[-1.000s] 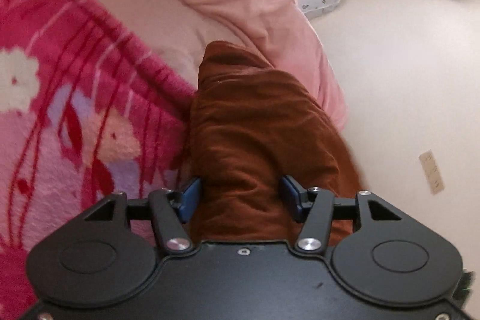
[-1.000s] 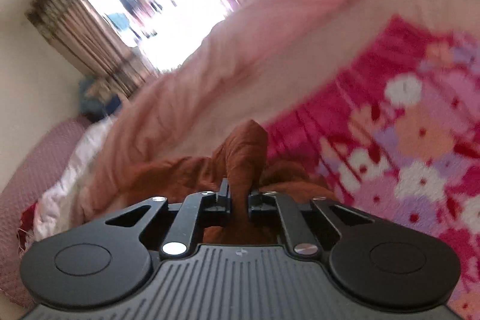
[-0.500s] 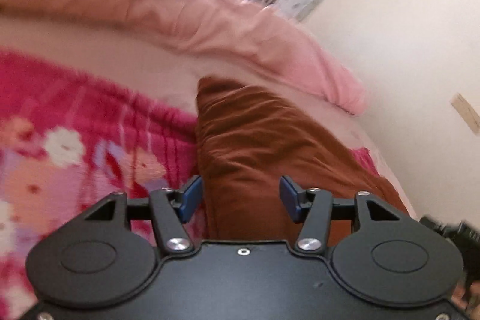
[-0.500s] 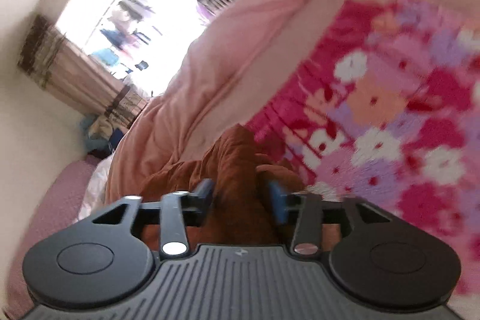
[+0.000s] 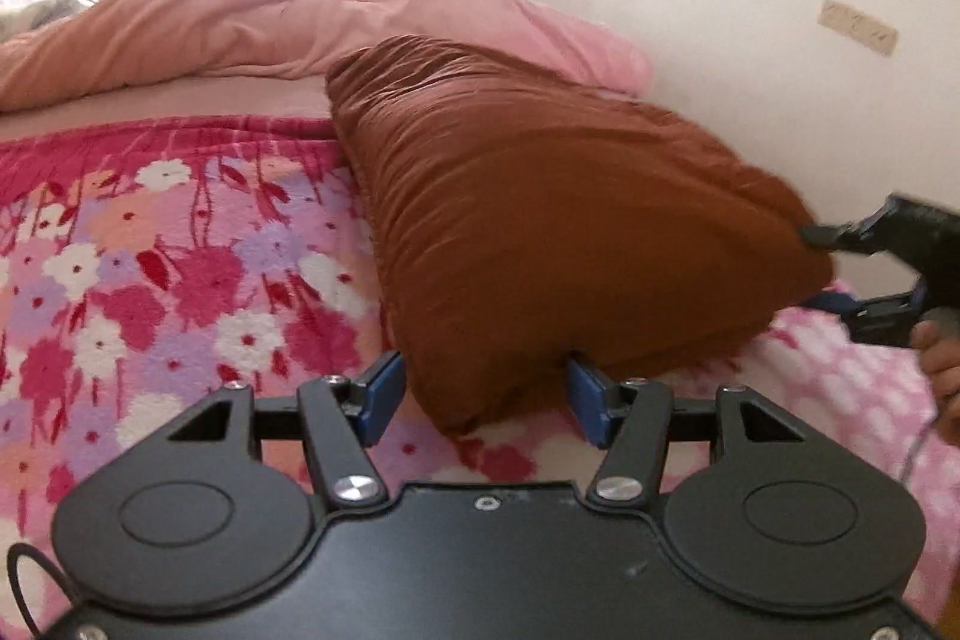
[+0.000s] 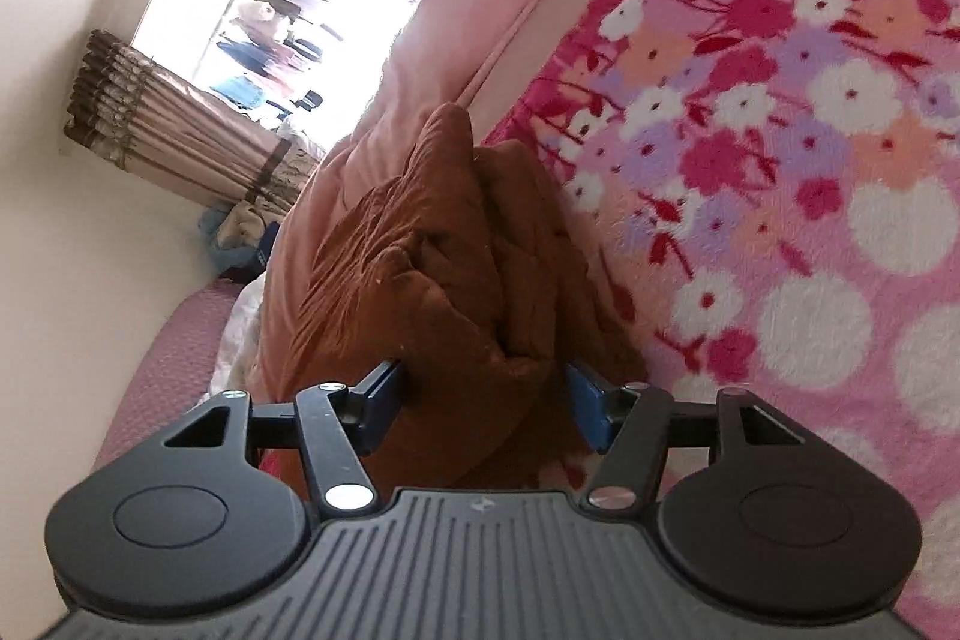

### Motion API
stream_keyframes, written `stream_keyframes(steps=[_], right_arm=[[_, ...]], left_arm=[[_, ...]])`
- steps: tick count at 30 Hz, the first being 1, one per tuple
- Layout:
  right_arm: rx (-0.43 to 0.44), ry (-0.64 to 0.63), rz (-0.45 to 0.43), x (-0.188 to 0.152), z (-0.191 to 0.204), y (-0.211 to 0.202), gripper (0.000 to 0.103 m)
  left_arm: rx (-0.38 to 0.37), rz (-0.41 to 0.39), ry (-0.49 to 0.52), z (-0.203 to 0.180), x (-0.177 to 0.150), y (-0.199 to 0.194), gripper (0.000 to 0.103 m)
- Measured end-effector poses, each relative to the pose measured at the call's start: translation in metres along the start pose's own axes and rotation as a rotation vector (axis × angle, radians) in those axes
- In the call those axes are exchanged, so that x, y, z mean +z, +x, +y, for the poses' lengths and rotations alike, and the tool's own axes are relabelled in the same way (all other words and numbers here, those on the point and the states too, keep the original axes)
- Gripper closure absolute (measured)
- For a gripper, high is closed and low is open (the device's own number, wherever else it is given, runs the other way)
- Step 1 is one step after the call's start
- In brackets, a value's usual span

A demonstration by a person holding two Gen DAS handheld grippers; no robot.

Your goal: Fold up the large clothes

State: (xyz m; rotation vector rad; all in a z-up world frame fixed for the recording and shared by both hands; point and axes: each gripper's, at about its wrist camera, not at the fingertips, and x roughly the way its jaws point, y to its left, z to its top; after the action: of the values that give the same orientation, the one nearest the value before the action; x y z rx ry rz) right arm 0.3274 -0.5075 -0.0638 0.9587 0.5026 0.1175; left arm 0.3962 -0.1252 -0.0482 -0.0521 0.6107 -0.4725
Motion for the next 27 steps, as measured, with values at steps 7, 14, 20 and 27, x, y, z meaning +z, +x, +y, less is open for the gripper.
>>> stream_keyframes(steps=[7,14,20,27], right_arm=[[-0.048,-0.093,-0.074,-0.005,0.026,0.013,0.071],[-0.052,-0.186,-0.115,0.007,0.039,0.017,0.075],[-0.033,-0.129,-0.102,-0.012,-0.009,0.032,0.067],[-0.102,-0.258,-0.172,-0.007,0.027,-0.008,0.047]], left_arm=[[0.035,-0.016,-0.027,0.006,0.007,0.009,0.076],[0.021,0.013,-0.09,0.024,0.002,0.021,0.073],[0.032,0.017,-0.113,0.035,-0.01,0.032,0.054],[0.046,-0.043,-0.082,0.021,0.012,-0.018,0.056]])
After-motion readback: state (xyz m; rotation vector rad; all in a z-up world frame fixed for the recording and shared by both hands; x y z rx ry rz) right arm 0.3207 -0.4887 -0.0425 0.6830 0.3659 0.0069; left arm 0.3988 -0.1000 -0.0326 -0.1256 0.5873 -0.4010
